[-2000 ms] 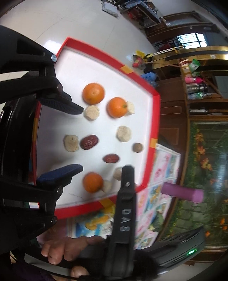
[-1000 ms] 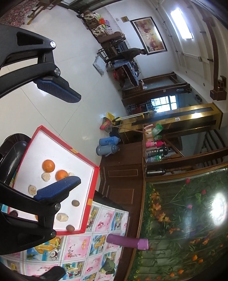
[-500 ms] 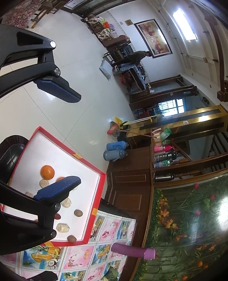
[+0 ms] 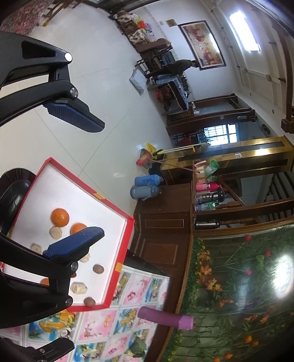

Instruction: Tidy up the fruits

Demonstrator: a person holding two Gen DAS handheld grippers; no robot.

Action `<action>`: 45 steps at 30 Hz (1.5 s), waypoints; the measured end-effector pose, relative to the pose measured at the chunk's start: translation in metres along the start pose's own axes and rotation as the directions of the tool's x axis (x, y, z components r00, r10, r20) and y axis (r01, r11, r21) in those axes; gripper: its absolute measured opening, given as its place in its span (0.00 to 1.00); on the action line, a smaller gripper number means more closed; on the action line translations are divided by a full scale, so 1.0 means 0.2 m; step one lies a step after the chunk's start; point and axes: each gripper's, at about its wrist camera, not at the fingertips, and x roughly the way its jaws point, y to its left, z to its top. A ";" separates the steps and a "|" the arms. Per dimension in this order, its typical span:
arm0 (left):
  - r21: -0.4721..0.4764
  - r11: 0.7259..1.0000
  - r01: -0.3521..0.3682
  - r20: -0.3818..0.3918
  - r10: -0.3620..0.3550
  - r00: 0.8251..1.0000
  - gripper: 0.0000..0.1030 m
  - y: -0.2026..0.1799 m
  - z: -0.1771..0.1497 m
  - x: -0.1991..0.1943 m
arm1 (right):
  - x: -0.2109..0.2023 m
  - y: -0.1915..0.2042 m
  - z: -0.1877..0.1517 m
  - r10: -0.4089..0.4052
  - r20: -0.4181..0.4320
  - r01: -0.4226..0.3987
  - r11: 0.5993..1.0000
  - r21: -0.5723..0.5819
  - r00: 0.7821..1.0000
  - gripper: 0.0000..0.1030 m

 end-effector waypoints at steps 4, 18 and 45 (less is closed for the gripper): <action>-0.020 1.000 0.013 0.003 -0.013 1.000 0.85 0.02 0.00 0.01 | -0.01 -0.01 0.01 -0.004 0.043 0.003 1.000 0.022 0.999 1.00; -0.028 0.998 0.062 0.004 -0.062 0.998 1.00 0.03 -0.01 0.05 | 0.06 -0.01 -0.01 -0.011 0.040 0.009 0.999 0.043 0.999 1.00; -0.050 0.998 0.034 -0.112 -0.039 0.993 1.00 0.08 -0.08 0.17 | 0.16 0.08 -0.04 -0.010 -0.034 0.010 1.000 -0.011 0.999 1.00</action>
